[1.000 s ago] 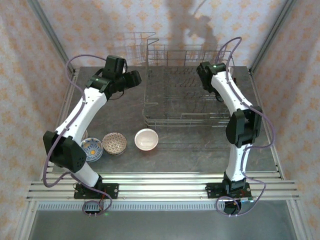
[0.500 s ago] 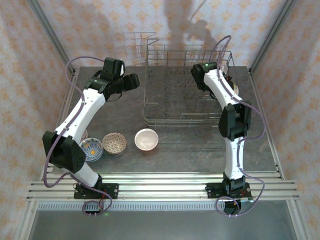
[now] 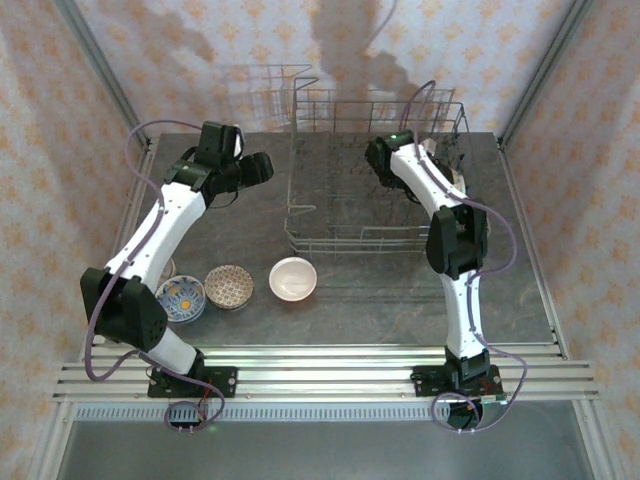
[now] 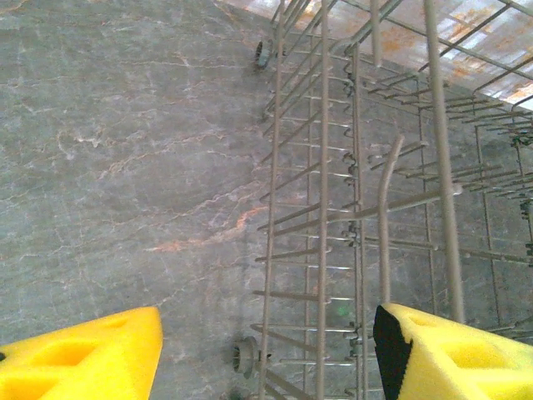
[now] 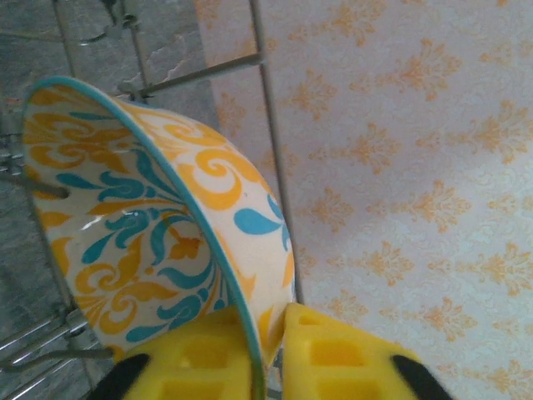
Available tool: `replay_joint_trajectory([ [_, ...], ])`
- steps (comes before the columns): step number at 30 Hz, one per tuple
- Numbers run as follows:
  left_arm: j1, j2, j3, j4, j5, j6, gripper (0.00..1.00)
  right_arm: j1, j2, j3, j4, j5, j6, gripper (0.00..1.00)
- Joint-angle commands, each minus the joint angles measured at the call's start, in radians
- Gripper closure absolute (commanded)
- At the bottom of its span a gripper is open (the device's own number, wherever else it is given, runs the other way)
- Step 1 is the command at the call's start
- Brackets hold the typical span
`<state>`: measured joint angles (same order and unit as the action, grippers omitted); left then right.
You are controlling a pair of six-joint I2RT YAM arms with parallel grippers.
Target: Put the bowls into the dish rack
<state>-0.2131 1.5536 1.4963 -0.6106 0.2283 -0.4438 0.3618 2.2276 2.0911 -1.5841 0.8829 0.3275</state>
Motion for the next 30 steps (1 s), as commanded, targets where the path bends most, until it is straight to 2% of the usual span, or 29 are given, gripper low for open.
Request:
replay_joint_trajectory([
  [1, 0.012, -0.04, -0.014, 0.031, -0.007, 0.005, 0.31, 0.002, 0.023, 0.007, -0.061, -0.05, 0.012, 0.68],
  [3, 0.014, -0.04, -0.02, 0.022, -0.008, 0.008, 0.31, 0.002, 0.027, 0.008, -0.051, -0.055, 0.001, 0.53],
  [7, 0.017, -0.046, -0.04, 0.019, -0.011, 0.011, 0.31, -0.001, 0.047, 0.038, -0.04, -0.075, -0.019, 0.49],
  [12, 0.022, -0.064, -0.07, 0.003, -0.023, 0.013, 0.31, -0.008, 0.044, 0.058, -0.029, -0.117, -0.038, 0.36],
  [20, 0.021, -0.099, -0.169, -0.062, -0.021, -0.009, 0.31, -0.004, -0.162, -0.071, 0.137, -0.195, -0.173, 0.1],
  [26, -0.001, -0.118, -0.249, -0.131, 0.022, -0.031, 0.33, -0.005, -0.337, -0.172, 0.226, -0.296, -0.241, 0.02],
  [30, -0.08, -0.097, -0.231, -0.239, -0.045, 0.016, 0.35, -0.006, -0.439, -0.246, 0.241, -0.319, -0.252, 0.01],
])
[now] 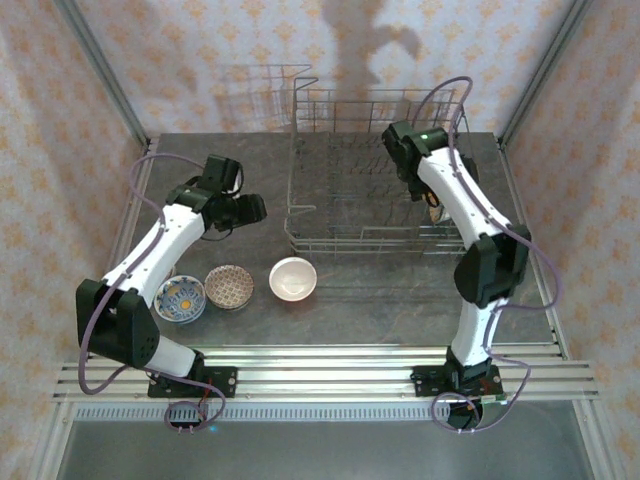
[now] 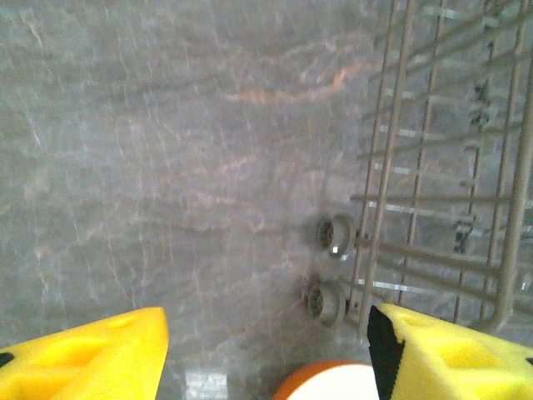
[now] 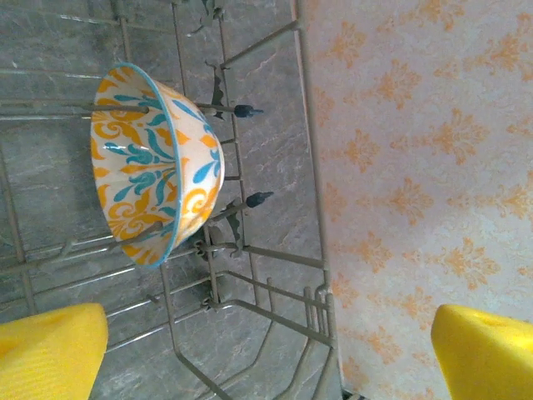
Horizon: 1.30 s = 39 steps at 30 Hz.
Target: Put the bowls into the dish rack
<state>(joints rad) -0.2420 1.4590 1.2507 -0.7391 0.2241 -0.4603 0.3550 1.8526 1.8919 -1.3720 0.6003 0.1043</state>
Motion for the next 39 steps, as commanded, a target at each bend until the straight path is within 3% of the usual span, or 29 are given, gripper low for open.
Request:
replay_joint_trajectory([
  [1, -0.059, 0.006, 0.026, -0.138, -0.043, 0.036, 0.36, 0.002, -0.09, -0.068, 0.035, -0.042, -0.032, 0.01],
  [12, -0.109, 0.024, -0.049, -0.212, 0.022, 0.087, 0.41, -0.001, -0.379, -0.343, 0.197, -0.233, -0.042, 0.01],
  [32, -0.14, 0.151, -0.221, -0.046, 0.194, 0.126, 0.43, 0.001, -0.461, -0.458, 0.228, -0.263, -0.002, 0.03],
  [39, -0.141, 0.143, -0.214, -0.066, 0.159, 0.116, 0.44, 0.001, -0.461, -0.462, 0.216, -0.275, 0.018, 0.04],
])
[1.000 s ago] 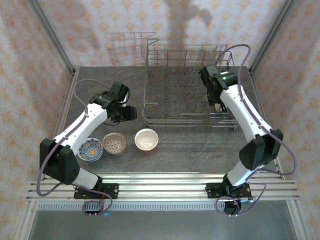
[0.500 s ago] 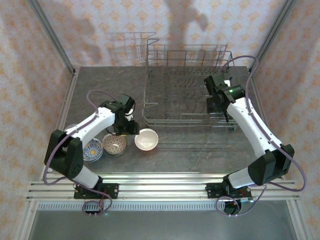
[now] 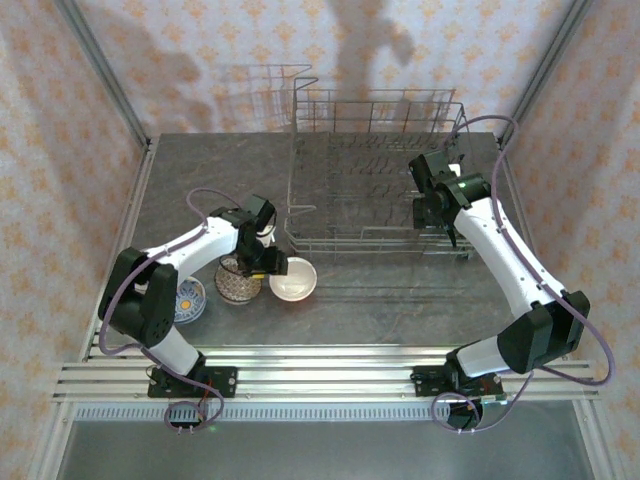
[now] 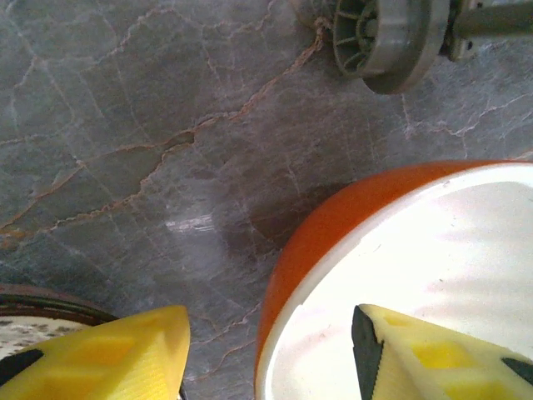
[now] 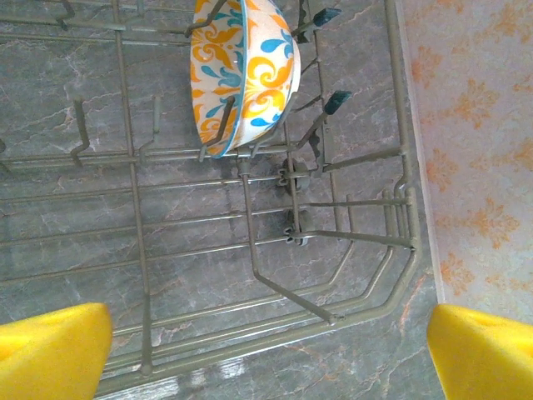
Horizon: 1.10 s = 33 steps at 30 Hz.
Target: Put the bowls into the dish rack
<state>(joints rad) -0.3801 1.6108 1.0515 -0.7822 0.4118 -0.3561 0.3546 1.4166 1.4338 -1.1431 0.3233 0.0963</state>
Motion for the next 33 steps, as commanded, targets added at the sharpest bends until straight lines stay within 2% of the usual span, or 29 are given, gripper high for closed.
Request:
replay_joint_trajectory([
  [1, -0.003, -0.021, -0.013, -0.034, -0.05, 0.009, 0.44, 0.002, -0.026, -0.004, -0.015, 0.002, 0.028, 0.04],
  [8, -0.002, -0.128, -0.026, -0.059, -0.125, -0.016, 0.43, 0.007, -0.024, -0.005, -0.006, -0.015, 0.028, 0.04],
  [14, -0.003, -0.164, -0.04, -0.076, -0.133, -0.021, 0.43, 0.012, -0.015, 0.0, 0.0, -0.035, 0.026, 0.04],
  [24, -0.027, -0.106, 0.011, -0.063, -0.089, 0.007, 0.42, 0.012, -0.016, 0.001, -0.001, -0.039, 0.022, 0.05],
  [33, -0.047, -0.125, 0.055, -0.12, -0.177, 0.009, 0.42, 0.011, -0.023, -0.006, 0.005, -0.03, 0.016, 0.05],
])
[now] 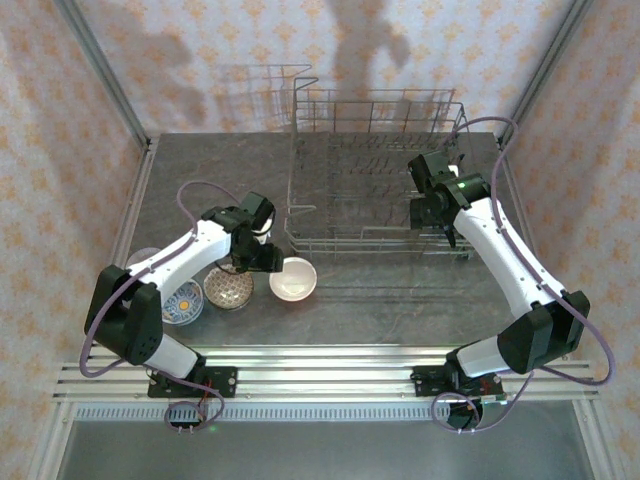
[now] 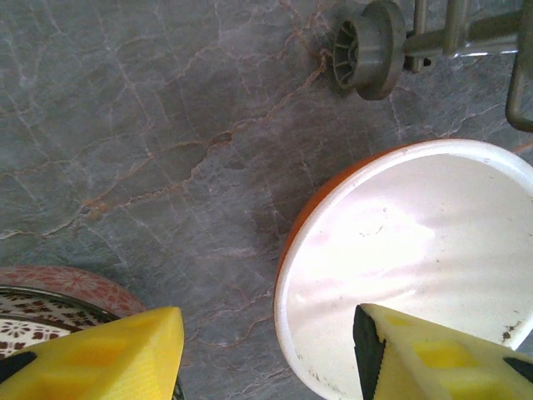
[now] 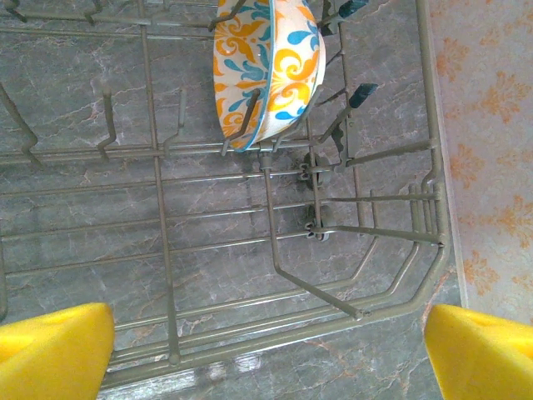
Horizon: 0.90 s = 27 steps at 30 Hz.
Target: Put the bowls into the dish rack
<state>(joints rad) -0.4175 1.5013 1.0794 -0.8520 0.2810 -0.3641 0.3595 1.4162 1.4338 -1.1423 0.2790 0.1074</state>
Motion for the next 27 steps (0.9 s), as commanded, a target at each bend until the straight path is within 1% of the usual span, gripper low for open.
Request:
replay_joint_trajectory([
  [1, -0.01, -0.007, 0.027, -0.049, -0.042, 0.02, 0.42, 0.007, -0.018, -0.004, 0.005, 0.014, 0.004, 0.05],
  [3, -0.014, 0.018, 0.031, -0.05, -0.038, 0.022, 0.44, 0.006, -0.012, 0.003, 0.007, 0.012, 0.004, 0.05],
  [5, -0.015, 0.05, 0.041, -0.056, -0.014, 0.02, 0.48, 0.007, -0.007, 0.011, 0.004, 0.008, 0.004, 0.05],
  [7, -0.026, 0.07, 0.046, -0.049, -0.009, 0.013, 0.49, 0.006, -0.007, 0.017, 0.004, 0.004, 0.003, 0.05],
  [11, -0.033, 0.096, 0.054, -0.047, -0.012, 0.016, 0.49, 0.006, -0.015, 0.011, 0.004, 0.006, 0.0, 0.05],
  [21, -0.034, 0.157, 0.053, -0.021, 0.031, -0.023, 0.47, 0.006, -0.018, -0.006, 0.015, 0.022, -0.008, 0.05],
  [25, -0.035, 0.14, 0.068, -0.032, 0.032, -0.031, 0.47, 0.007, -0.017, 0.008, 0.016, 0.02, -0.013, 0.05],
  [27, -0.037, 0.12, 0.073, -0.039, 0.014, -0.036, 0.47, 0.007, -0.02, 0.007, 0.019, 0.021, -0.014, 0.05],
])
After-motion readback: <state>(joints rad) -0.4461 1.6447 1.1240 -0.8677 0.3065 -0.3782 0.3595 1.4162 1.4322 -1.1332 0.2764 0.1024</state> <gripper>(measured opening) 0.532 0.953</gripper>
